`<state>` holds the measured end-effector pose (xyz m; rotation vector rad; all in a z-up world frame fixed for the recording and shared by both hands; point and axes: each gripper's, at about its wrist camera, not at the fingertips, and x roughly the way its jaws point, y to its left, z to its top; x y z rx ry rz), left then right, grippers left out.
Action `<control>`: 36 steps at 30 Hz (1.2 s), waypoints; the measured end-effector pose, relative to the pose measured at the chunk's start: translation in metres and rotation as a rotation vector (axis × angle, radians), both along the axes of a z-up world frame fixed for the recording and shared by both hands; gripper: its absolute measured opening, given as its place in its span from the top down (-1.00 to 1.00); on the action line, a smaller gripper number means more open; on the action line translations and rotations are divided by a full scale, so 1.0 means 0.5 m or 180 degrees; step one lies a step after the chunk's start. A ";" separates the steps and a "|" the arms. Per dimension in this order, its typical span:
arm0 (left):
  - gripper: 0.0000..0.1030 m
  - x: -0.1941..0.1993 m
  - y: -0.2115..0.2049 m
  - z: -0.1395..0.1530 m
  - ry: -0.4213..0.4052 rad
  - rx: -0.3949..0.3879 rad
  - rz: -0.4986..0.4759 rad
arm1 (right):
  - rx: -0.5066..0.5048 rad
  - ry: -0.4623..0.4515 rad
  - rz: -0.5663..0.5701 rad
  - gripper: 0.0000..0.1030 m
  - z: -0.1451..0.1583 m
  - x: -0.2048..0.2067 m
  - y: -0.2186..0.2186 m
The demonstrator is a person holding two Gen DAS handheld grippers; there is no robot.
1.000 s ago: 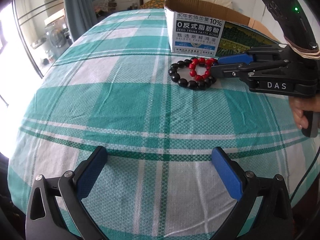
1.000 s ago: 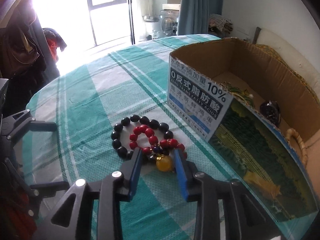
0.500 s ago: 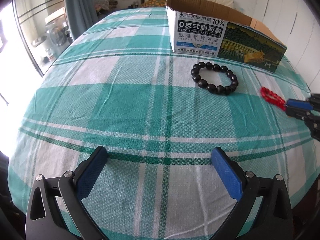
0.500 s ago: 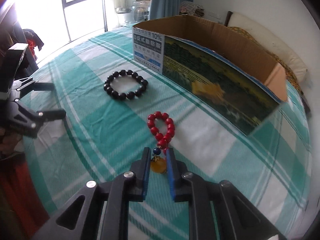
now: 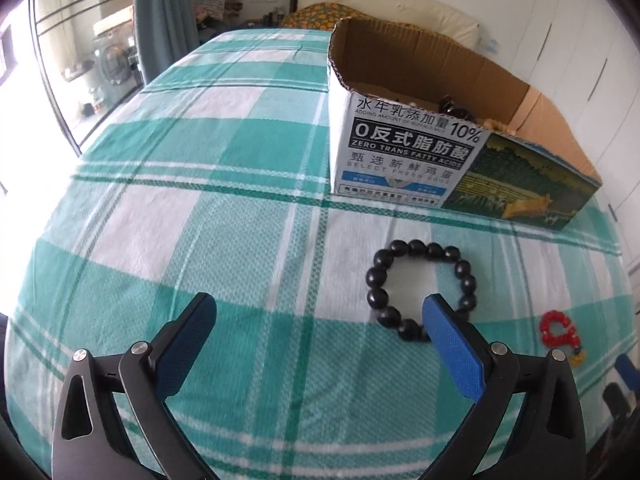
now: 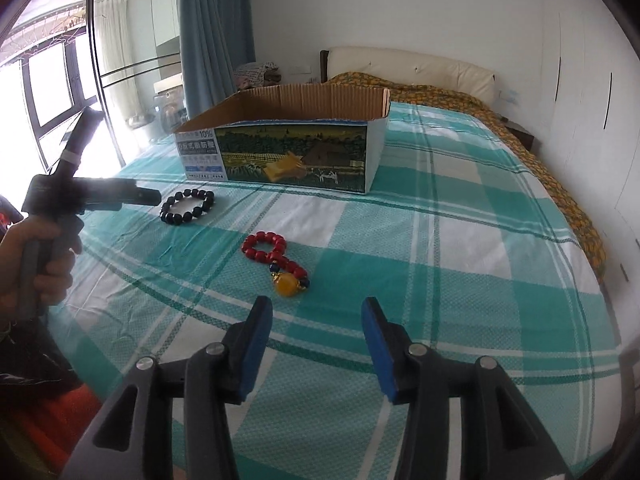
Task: Organize jewelry
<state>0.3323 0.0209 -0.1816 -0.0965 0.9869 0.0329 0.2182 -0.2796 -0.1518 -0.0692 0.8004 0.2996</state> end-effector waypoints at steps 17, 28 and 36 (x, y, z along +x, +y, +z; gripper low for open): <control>-0.20 -0.060 -0.034 -0.010 -0.0142 0.0171 -0.0381 | -0.0197 0.0254 0.0449 0.51 -0.063 0.090 0.085; 0.79 -0.102 -0.051 0.004 -0.0175 -0.0127 -0.0560 | 0.0454 0.0388 -0.0042 0.65 -0.038 0.086 0.004; 0.79 -0.108 -0.041 0.002 -0.0172 -0.0212 -0.0549 | 0.1163 0.0674 -0.0815 0.61 -0.075 0.119 -0.115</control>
